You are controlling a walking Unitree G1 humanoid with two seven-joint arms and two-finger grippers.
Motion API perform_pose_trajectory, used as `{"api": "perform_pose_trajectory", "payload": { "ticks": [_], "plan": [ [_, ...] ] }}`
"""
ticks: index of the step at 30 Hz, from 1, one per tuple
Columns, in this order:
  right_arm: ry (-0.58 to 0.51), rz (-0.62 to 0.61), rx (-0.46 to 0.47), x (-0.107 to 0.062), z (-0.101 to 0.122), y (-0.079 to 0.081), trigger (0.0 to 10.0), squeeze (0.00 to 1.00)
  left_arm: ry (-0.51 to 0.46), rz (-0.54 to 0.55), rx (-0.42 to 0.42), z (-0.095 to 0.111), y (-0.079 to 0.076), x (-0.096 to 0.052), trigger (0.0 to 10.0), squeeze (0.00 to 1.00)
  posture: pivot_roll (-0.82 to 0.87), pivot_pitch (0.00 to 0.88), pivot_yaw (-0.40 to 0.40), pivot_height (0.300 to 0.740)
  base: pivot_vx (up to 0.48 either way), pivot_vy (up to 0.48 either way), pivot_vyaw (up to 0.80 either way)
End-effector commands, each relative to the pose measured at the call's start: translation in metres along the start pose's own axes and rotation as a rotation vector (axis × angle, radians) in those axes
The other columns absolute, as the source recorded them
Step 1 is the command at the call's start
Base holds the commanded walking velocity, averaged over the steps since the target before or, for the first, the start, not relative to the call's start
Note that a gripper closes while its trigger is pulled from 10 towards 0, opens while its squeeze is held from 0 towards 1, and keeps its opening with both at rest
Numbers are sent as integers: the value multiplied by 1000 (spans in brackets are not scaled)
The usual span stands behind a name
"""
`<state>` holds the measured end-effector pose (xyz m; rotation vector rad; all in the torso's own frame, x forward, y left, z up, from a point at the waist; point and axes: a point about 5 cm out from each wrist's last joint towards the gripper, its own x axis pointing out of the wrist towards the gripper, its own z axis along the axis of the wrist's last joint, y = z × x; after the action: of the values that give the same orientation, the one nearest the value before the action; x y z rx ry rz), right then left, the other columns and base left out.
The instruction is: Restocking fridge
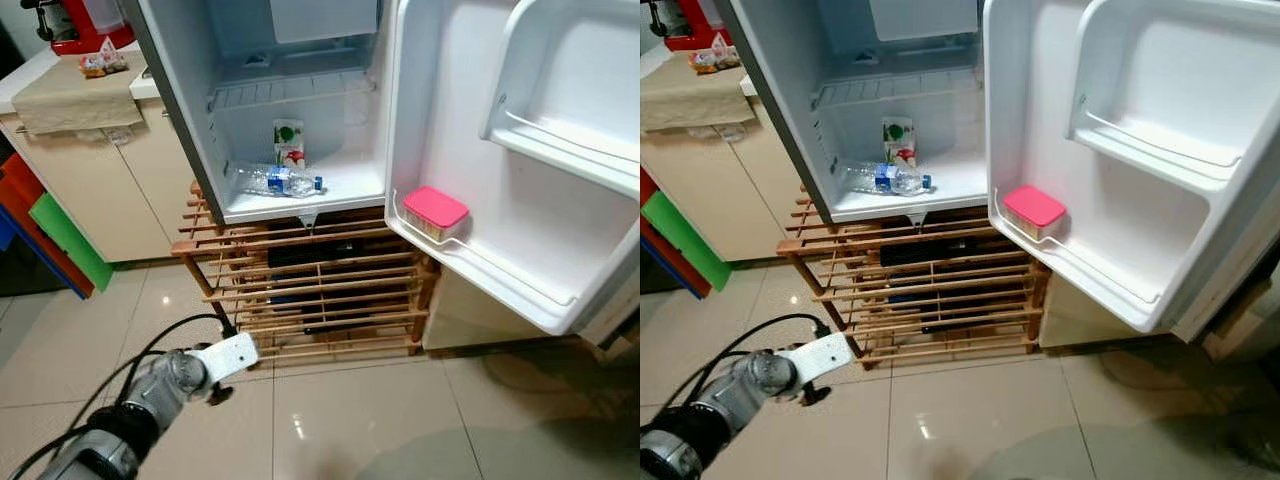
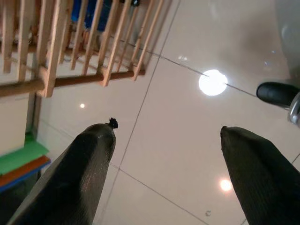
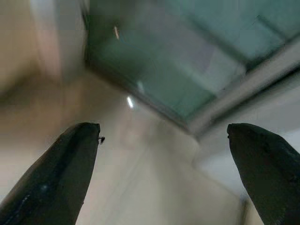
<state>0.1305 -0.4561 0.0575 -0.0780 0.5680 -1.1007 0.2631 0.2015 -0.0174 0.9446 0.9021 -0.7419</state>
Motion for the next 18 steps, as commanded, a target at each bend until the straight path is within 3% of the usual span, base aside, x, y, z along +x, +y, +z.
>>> {"api": "perform_pose_trajectory", "payload": {
  "ticks": [1, 2, 3, 4, 5, 6, 7, 9, 10, 11, 14, 15, 18],
  "plan": [
    [-97, 61, 86, -1, 22, 14, 10000, 0, 25, -4, 34, -4, -4, 2, 10000, 0, -149, 0, 82, 740, 0, 0, 0],
    [-171, 113, 107, -2, 40, 27, 10000, 0, 41, -12, 48, -7, -11, 6, 10000, 0, -151, 0, 85, 740, 0, 0, 0],
    [-279, 205, 111, -8, 67, 49, 10000, 0, 62, -27, 75, -10, -23, 12, 10000, 0, -153, 0, 87, 740, 0, 0, 0],
    [-317, 246, 113, -11, 76, 59, 10000, 0, 68, -29, 89, -11, -27, 14, 10000, 0, -153, 0, 87, 740, 0, 0, 0],
    [-317, 246, 113, -11, 76, 59, 10000, 0, 68, -29, 89, -11, -27, 14, 10000, 0, -153, 0, 87, 740, 0, 0, 0],
    [-376, 322, 118, -19, 91, 77, 10000, 0, 72, -26, 101, -11, -33, 16, 10000, 0, -152, 0, 85, 740, 0, 0, 0],
    [-376, 322, 118, -19, 91, 77, 10000, 0, 72, -26, 101, -11, -33, 16, 10000, 0, -152, 0, 85, 740, 0, 0, 0],
    [-436, 455, 139, -35, 109, 109, 10000, 0, 55, -16, 51, -8, -44, 20, 10000, 0, -149, 0, 82, 740, 0, 0, 0],
    [-436, 455, 139, -35, 109, 109, 10000, 0, 55, -16, 51, -8, -44, 20, 10000, 0, -149, 0, 82, 740, 0, 0, 0],
    [-460, 520, 145, -43, 115, 122, 10000, 0, 43, -19, 7, -6, -50, 23, 10000, 0, -146, 0, 79, 740, 0, 0, 0],
    [-493, 624, 150, -59, 122, 147, 10000, 0, -22, -183, -318, 2, -80, 28, 10000, 0, -140, 0, 72, 740, 0, 0, 0],
    [-497, 651, 154, -63, 122, 153, 10000, 0, -44, -219, -384, 5, -87, 29, 10000, 0, -140, 0, 72, 740, 0, 0, 0],
    [-510, 762, 152, -80, 122, 174, 10000, 0, -14, -161, -310, 5, -93, 32, 10000, 0, -135, 0, 65, 740, 0, 0, 0]
  ]
}}
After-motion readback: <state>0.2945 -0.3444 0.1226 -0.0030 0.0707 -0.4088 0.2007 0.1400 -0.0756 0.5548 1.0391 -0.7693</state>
